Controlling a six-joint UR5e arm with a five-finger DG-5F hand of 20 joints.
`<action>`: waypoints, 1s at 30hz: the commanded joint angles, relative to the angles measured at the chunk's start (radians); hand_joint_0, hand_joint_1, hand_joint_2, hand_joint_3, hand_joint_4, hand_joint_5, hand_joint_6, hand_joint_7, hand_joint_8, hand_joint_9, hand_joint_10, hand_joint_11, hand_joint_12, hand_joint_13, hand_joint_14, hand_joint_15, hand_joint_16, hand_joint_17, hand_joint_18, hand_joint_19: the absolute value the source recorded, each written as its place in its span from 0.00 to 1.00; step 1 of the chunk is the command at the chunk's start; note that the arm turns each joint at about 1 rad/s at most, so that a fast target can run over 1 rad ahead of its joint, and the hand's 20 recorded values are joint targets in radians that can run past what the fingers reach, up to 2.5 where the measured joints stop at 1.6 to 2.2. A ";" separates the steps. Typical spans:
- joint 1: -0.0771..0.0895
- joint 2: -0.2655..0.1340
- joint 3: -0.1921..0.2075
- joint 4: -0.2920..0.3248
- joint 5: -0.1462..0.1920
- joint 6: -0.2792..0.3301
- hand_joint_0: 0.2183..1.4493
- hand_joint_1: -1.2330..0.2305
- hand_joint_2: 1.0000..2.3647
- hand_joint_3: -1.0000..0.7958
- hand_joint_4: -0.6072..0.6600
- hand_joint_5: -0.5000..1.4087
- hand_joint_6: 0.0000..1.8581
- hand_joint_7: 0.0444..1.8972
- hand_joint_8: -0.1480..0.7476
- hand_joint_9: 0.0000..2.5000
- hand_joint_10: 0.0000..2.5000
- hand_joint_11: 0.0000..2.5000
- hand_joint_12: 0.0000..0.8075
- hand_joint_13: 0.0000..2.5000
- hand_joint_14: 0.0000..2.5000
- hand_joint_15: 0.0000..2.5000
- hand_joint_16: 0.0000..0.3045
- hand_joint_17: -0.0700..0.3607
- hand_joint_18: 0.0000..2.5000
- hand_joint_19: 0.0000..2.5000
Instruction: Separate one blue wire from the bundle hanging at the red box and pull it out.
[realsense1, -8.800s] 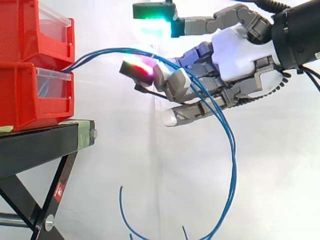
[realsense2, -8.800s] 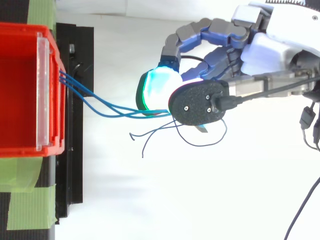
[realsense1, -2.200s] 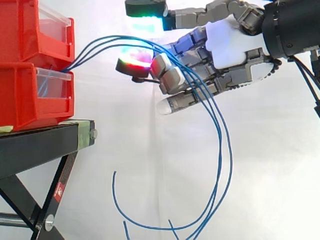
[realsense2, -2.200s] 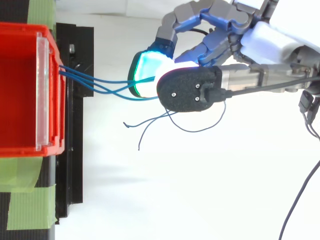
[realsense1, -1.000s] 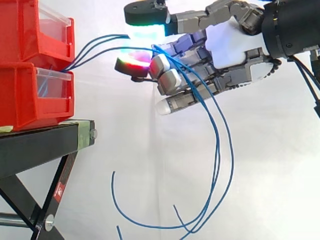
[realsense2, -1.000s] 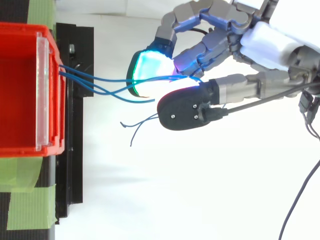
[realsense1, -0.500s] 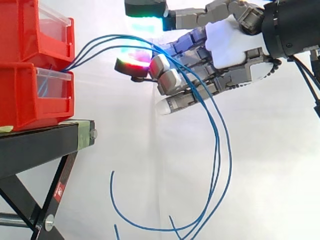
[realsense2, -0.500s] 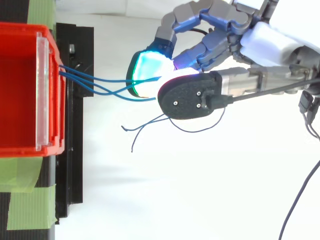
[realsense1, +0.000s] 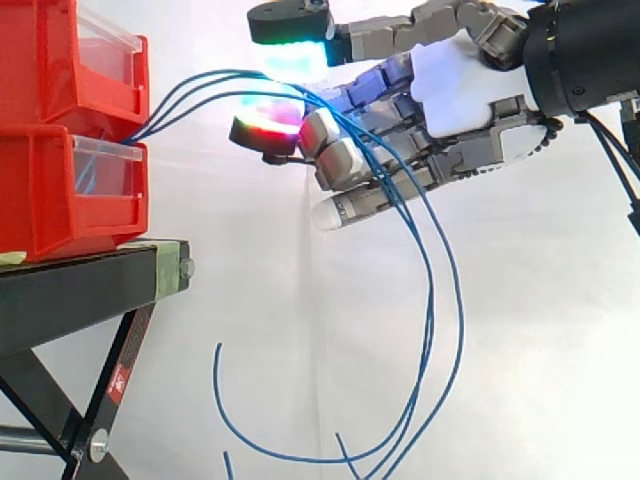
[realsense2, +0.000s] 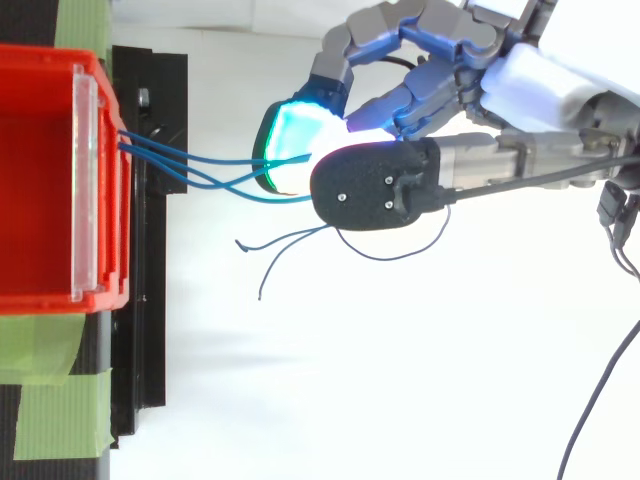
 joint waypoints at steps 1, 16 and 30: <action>0.001 0.000 0.000 -0.001 0.001 0.000 0.32 0.28 0.01 0.41 0.60 0.14 0.48 0.45 0.48 0.37 0.00 0.60 0.47 0.39 0.00 0.61 0.18 0.44 0.21 0.18; 0.001 0.001 0.000 -0.001 0.001 0.000 0.26 0.37 0.00 0.30 0.61 0.14 0.48 0.43 0.49 0.37 0.00 0.60 0.48 0.40 0.00 0.61 0.18 0.45 0.22 0.19; 0.001 0.000 0.000 -0.009 0.001 0.028 0.31 0.45 0.01 0.42 0.61 0.15 0.48 0.45 0.48 0.38 0.00 0.59 0.46 0.40 0.00 0.61 0.17 0.44 0.22 0.20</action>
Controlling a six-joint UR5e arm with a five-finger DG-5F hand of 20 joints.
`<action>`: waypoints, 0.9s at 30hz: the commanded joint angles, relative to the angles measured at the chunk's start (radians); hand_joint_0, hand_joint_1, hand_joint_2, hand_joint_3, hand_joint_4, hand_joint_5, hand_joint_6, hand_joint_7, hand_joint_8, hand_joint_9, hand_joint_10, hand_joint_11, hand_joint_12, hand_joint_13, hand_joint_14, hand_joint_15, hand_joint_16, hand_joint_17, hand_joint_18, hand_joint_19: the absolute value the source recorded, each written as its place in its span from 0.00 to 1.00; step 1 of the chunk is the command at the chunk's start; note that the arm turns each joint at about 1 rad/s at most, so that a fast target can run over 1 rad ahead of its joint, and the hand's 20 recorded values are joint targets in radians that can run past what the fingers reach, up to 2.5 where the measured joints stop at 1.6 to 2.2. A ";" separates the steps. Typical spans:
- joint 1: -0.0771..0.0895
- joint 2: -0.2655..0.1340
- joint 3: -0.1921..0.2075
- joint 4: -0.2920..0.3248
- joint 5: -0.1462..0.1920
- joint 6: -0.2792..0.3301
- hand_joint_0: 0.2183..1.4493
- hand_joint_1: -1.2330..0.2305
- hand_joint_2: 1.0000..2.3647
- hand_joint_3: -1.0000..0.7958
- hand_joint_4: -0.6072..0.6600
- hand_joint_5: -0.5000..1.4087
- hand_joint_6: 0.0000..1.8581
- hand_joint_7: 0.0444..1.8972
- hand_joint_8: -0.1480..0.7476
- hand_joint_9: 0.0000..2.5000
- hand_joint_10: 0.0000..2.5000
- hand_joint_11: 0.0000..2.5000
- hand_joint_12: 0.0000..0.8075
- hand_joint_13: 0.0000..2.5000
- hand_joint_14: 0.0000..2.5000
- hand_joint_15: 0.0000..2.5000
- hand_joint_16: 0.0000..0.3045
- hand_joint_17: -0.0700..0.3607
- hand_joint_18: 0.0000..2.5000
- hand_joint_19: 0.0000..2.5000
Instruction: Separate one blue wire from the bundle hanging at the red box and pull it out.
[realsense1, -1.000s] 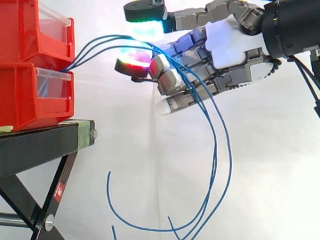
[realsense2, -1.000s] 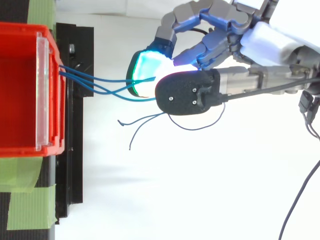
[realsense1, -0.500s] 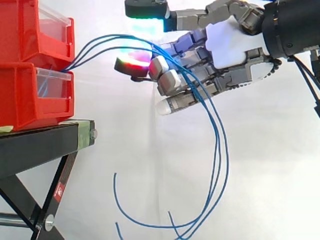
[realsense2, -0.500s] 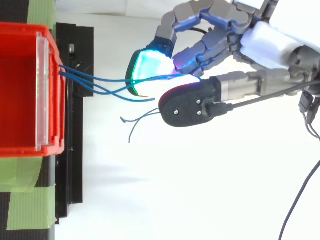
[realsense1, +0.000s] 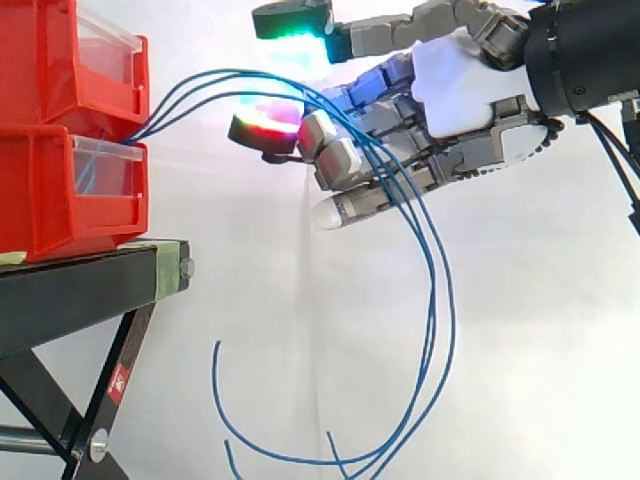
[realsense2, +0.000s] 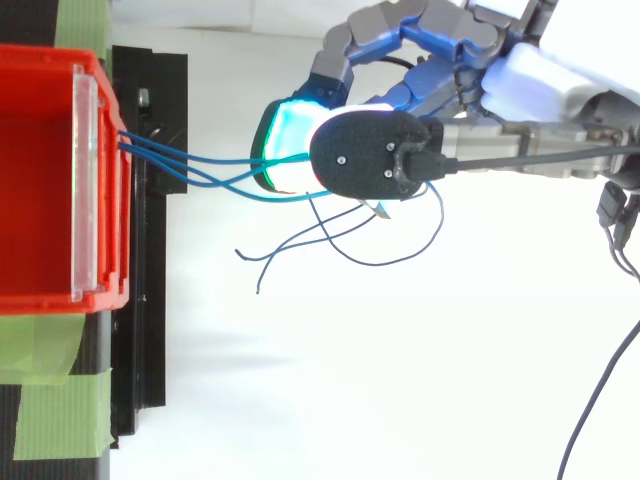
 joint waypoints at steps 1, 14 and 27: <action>-0.001 0.000 0.000 -0.006 0.000 0.014 0.31 0.44 0.01 0.42 0.61 0.15 0.48 0.44 0.48 0.38 0.00 0.58 0.45 0.39 0.00 0.61 0.17 0.44 0.22 0.20; 0.001 0.000 0.000 -0.006 0.000 0.017 0.28 0.28 0.01 0.33 0.61 0.14 0.48 0.45 0.49 0.36 0.00 0.60 0.47 0.38 0.00 0.61 0.18 0.45 0.21 0.19; 0.001 0.000 0.000 -0.006 0.000 0.017 0.27 0.40 0.00 0.31 0.61 0.15 0.48 0.44 0.49 0.37 0.00 0.59 0.47 0.39 0.00 0.61 0.18 0.45 0.22 0.19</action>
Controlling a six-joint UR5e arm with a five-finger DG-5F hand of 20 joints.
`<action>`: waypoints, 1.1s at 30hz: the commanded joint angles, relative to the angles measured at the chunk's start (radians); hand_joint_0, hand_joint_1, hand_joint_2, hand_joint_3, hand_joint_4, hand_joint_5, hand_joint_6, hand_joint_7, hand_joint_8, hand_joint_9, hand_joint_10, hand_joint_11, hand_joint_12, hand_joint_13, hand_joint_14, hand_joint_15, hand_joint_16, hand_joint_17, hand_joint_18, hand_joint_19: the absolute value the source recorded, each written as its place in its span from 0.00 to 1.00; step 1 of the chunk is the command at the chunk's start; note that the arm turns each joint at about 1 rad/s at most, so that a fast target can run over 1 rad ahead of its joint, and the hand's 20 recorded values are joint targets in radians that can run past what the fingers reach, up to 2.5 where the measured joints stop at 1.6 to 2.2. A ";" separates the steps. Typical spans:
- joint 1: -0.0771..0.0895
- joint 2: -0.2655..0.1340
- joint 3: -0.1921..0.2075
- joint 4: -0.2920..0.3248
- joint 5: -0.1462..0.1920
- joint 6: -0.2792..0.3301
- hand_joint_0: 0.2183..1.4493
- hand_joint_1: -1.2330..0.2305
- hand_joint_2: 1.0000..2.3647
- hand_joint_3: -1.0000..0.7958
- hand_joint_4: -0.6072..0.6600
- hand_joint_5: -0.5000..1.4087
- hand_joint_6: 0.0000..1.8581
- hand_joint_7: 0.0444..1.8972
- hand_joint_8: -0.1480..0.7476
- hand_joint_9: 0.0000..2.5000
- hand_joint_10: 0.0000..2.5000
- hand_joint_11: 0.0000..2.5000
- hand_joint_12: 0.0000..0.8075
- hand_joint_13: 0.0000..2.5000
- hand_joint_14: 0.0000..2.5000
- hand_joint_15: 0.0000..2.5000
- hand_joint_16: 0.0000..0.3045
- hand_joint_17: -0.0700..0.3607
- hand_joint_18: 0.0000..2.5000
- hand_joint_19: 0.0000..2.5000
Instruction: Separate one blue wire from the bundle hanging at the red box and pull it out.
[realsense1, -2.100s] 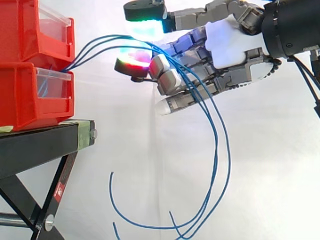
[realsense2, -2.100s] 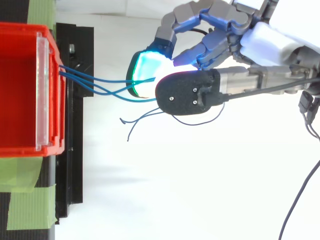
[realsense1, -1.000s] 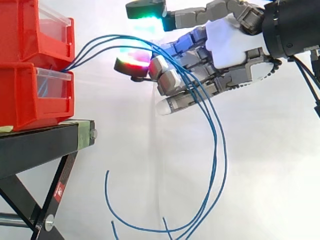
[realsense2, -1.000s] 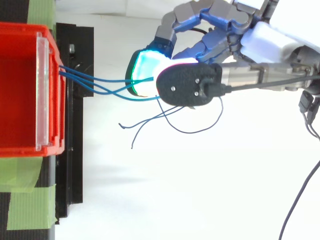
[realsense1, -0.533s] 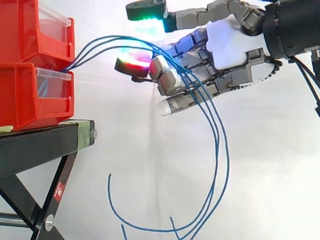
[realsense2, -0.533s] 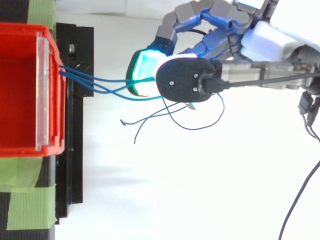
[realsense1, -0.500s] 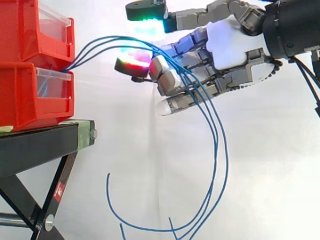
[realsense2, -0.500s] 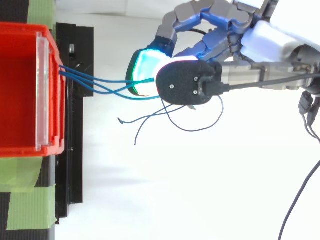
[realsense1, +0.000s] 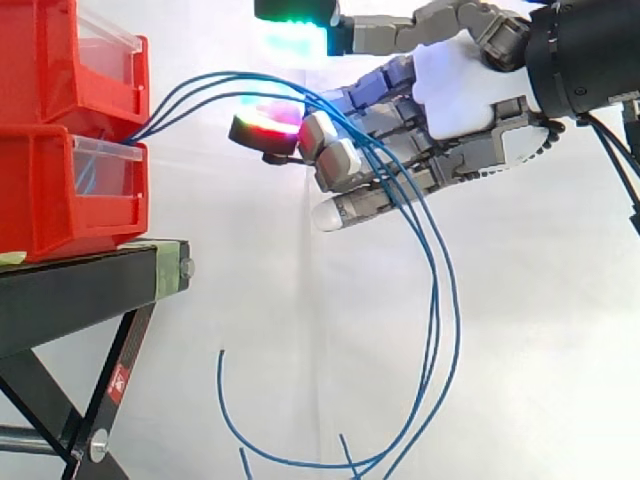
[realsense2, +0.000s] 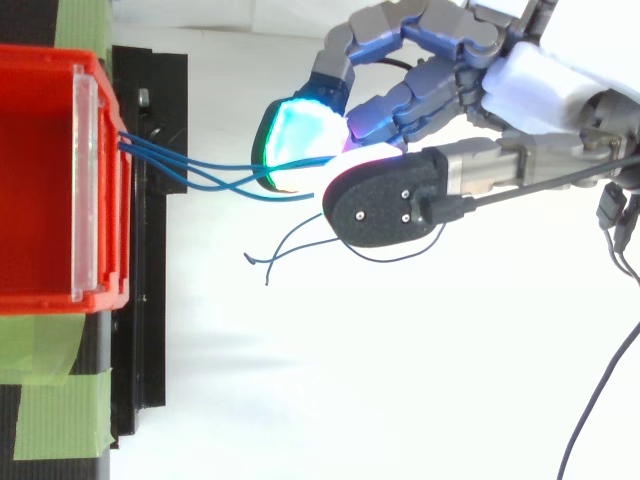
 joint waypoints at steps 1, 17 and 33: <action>0.001 0.000 0.000 0.000 0.000 0.000 0.28 0.40 0.00 0.32 0.61 0.15 0.48 0.44 0.49 0.37 0.00 0.59 0.46 0.39 0.00 0.61 0.18 0.44 0.22 0.19; 0.001 0.000 0.000 0.003 0.000 0.000 0.34 0.28 0.01 0.41 0.61 0.15 0.48 0.44 0.47 0.36 0.00 0.59 0.45 0.38 0.00 0.61 0.17 0.44 0.22 0.19; 0.001 0.000 0.000 0.003 0.000 0.000 0.32 0.28 0.01 0.36 0.61 0.14 0.47 0.44 0.47 0.35 0.00 0.60 0.45 0.37 0.00 0.61 0.18 0.44 0.21 0.18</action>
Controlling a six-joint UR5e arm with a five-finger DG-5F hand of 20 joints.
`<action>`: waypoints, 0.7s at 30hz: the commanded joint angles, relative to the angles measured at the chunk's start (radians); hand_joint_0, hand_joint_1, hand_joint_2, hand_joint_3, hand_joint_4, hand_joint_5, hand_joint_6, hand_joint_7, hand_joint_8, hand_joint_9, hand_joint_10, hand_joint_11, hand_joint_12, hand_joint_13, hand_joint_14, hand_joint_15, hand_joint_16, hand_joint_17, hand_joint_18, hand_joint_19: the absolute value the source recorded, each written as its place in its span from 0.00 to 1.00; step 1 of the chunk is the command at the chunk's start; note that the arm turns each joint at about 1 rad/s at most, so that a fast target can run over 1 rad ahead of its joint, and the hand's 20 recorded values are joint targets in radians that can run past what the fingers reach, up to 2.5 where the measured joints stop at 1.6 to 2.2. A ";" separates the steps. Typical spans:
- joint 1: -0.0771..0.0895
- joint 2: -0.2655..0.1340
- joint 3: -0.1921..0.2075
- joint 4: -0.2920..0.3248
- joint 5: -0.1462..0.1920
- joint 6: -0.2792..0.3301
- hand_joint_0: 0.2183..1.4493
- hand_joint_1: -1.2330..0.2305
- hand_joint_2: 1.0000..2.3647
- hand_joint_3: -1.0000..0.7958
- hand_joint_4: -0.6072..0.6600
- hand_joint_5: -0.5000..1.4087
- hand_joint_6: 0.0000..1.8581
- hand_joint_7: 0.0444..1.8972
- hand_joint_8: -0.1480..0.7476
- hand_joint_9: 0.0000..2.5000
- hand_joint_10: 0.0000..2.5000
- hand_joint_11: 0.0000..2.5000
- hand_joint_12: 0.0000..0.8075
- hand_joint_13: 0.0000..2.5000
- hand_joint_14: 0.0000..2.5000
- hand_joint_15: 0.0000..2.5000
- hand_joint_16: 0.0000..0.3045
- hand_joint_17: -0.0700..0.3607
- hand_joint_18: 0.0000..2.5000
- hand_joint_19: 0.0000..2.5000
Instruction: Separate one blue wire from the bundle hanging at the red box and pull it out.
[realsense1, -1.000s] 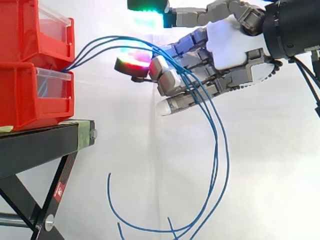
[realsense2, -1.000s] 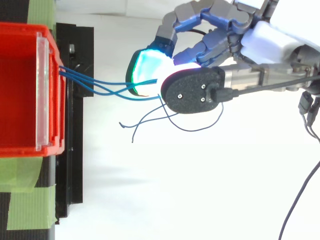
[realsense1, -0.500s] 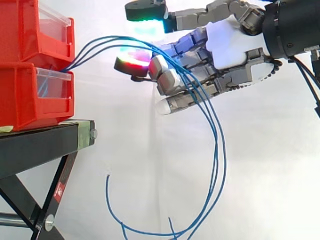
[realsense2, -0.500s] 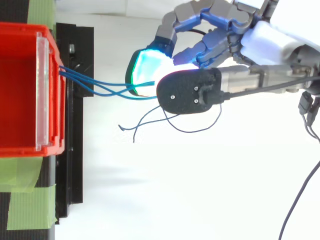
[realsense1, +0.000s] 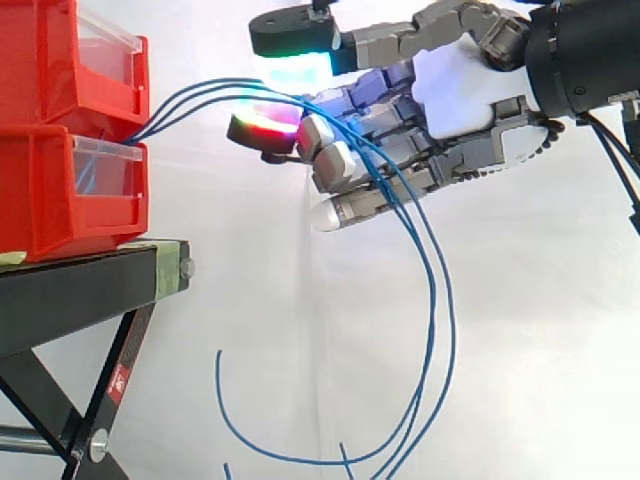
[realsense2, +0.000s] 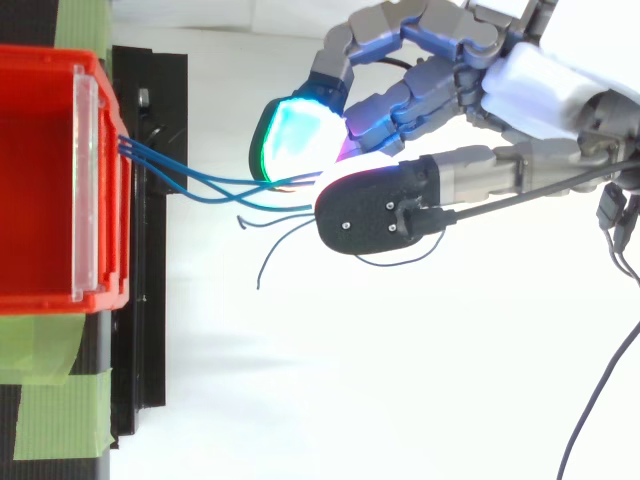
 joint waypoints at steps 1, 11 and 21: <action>0.000 0.000 0.000 0.001 -0.001 0.000 0.32 0.29 0.01 0.36 0.61 0.15 0.47 0.44 0.48 0.35 0.00 0.59 0.45 0.38 0.00 0.61 0.17 0.44 0.21 0.18; 0.000 0.000 0.000 -0.002 -0.004 0.156 0.35 0.28 0.01 0.39 0.61 0.15 0.47 0.43 0.47 0.36 0.00 0.60 0.45 0.38 0.00 0.61 0.17 0.44 0.22 0.18; 0.002 0.000 0.000 -0.004 -0.004 0.158 0.36 0.24 0.01 0.40 0.61 0.14 0.47 0.45 0.47 0.35 0.00 0.60 0.45 0.37 0.00 0.61 0.17 0.44 0.22 0.18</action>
